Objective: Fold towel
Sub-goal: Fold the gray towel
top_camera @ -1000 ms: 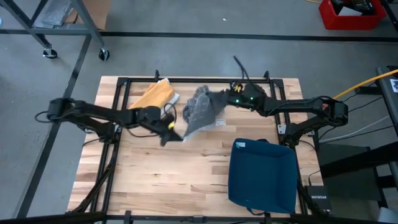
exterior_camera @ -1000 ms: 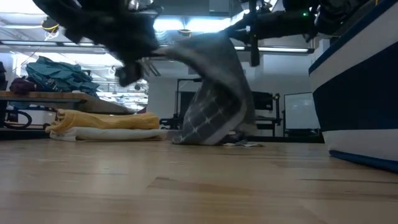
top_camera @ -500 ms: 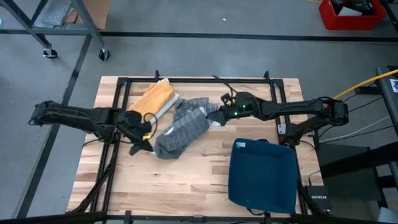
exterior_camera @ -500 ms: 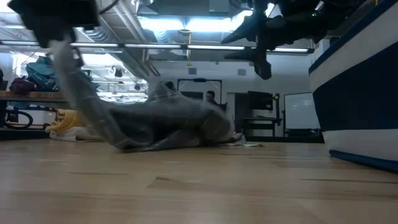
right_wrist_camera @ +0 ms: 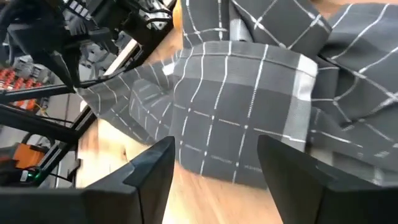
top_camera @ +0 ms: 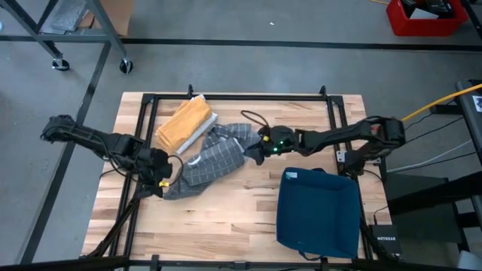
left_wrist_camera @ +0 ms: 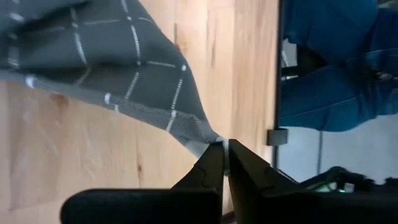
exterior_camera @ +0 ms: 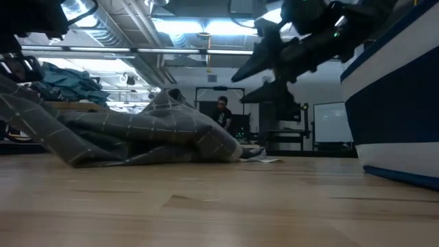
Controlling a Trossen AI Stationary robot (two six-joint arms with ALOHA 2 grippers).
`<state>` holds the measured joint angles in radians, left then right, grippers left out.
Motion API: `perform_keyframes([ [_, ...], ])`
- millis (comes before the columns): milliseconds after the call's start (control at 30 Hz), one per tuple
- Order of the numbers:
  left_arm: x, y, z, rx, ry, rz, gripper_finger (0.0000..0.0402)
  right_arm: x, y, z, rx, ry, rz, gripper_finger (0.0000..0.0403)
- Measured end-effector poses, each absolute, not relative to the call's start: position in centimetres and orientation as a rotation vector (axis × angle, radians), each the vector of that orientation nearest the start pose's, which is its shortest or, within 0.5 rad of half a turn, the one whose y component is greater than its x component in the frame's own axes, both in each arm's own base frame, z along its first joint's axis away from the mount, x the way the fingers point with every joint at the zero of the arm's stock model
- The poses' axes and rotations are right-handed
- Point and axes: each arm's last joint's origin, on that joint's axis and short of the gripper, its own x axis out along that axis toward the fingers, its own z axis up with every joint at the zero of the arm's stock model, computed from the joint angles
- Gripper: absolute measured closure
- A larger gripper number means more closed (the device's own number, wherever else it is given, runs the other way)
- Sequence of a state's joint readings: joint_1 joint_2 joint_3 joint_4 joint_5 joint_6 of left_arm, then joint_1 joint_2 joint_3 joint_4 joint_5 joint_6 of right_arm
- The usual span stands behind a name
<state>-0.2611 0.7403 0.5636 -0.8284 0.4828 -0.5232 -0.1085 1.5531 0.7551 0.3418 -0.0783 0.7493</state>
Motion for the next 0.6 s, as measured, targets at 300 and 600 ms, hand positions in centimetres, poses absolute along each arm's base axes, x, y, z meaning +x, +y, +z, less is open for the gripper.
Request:
perform_keyframes([
  [300, 11.8, -5.1, 21.7, -0.531, 1.196, -0.402, 0.0401, 35.4, -5.1, 16.1, 0.792, 0.459, -0.263, 0.0168],
  [600, 11.7, -5.3, 21.7, -0.518, 1.202, -0.417, 0.0401, 38.1, -9.3, 17.2, 0.867, 0.543, -0.381, 0.0168],
])
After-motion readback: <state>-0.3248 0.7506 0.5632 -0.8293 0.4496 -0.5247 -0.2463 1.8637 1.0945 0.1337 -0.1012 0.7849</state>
